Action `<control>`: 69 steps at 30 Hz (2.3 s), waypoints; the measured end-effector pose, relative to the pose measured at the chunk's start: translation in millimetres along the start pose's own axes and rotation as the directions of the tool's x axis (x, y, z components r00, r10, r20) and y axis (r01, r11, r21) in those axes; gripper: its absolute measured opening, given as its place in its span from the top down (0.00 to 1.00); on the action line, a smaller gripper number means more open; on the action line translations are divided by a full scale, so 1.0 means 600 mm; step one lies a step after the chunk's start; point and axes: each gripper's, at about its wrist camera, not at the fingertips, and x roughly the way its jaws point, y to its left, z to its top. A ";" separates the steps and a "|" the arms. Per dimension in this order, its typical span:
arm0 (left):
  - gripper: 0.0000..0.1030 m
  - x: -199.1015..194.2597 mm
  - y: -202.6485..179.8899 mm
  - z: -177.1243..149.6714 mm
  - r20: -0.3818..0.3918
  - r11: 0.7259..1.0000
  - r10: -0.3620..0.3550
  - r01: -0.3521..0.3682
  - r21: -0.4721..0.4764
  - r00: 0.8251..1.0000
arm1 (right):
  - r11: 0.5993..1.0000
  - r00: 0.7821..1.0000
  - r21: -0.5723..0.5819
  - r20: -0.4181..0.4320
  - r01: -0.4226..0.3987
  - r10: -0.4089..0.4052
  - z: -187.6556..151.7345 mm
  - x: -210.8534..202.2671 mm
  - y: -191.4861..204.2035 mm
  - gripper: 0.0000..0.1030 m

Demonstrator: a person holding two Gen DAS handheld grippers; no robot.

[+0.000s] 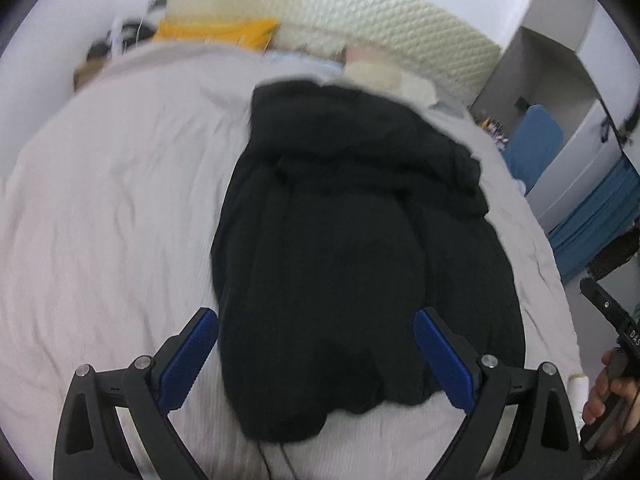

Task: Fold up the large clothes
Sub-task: 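Grasp the jacket hem with both tools and fold it toward the collar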

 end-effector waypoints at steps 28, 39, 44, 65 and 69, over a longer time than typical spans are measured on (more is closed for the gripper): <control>0.00 0.255 0.132 -0.118 -0.455 0.938 -0.076 -0.092 -0.335 0.887 | 0.840 0.835 0.542 -0.463 0.003 0.296 -0.191 0.217 -0.228 0.03; 0.85 0.192 0.097 -0.090 -0.433 0.969 -0.181 0.083 -0.234 0.883 | 0.876 0.867 0.462 -0.371 -0.139 0.333 -0.147 0.190 -0.177 0.77; 0.89 0.111 0.139 -0.059 -0.360 0.953 -0.256 0.171 -0.251 0.897 | 0.854 0.890 0.468 -0.255 -0.228 0.378 -0.131 0.144 -0.176 0.81; 0.16 0.191 0.226 -0.057 -0.432 0.943 -0.158 0.005 -0.334 0.888 | 0.768 0.854 0.627 -0.324 -0.129 0.408 -0.178 0.208 -0.283 0.21; 0.14 0.252 0.220 -0.073 -0.491 0.902 -0.281 0.053 -0.427 0.825 | 0.807 0.815 0.566 -0.381 -0.167 0.436 -0.181 0.221 -0.256 0.22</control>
